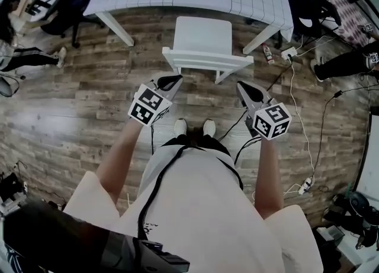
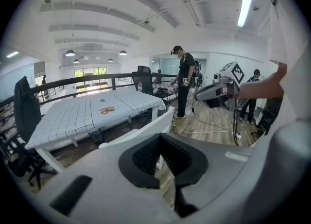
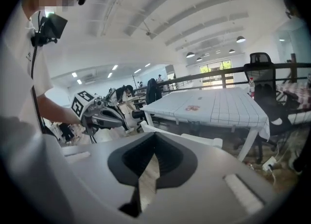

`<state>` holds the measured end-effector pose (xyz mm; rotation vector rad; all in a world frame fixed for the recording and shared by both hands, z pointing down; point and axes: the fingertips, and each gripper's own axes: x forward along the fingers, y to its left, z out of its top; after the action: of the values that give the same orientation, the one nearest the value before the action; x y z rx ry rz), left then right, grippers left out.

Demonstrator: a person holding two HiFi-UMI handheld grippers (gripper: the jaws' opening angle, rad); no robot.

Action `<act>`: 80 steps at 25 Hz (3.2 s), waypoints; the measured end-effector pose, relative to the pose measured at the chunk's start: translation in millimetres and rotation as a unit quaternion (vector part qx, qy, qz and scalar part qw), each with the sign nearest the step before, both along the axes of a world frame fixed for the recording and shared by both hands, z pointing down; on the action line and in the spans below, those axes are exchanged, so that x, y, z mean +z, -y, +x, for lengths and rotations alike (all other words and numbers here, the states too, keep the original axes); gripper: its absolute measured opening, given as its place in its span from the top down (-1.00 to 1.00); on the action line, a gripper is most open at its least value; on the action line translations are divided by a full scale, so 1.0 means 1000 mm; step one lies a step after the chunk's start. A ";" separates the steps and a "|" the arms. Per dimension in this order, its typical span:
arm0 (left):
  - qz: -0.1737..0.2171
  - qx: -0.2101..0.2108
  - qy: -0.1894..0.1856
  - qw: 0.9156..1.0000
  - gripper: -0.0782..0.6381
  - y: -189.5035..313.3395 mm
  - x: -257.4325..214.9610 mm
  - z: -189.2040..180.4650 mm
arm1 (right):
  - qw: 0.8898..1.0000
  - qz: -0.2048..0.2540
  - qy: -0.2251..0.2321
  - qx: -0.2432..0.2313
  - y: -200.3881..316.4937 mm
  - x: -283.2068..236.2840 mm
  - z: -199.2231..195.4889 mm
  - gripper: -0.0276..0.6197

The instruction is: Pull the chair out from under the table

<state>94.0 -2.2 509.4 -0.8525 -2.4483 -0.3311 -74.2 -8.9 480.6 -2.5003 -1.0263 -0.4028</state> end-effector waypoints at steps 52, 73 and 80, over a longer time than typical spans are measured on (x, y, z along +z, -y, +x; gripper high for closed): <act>0.039 0.282 -0.472 0.835 0.52 -0.127 0.170 -0.004 | 0.786 0.030 0.480 -0.390 -0.133 0.177 -0.034 0.66; 0.086 0.309 -0.416 0.851 0.55 0.004 0.161 0.001 | 0.788 0.074 0.450 -0.414 -0.002 0.176 -0.026 0.65; 0.096 0.309 -0.405 0.855 0.55 0.061 0.161 0.002 | 0.783 0.076 0.452 -0.421 0.051 0.177 -0.026 0.65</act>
<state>96.1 -63.1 670.4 -0.0325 -1.7048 0.0372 -99.8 -60.4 657.7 -2.4361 0.0257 -1.9830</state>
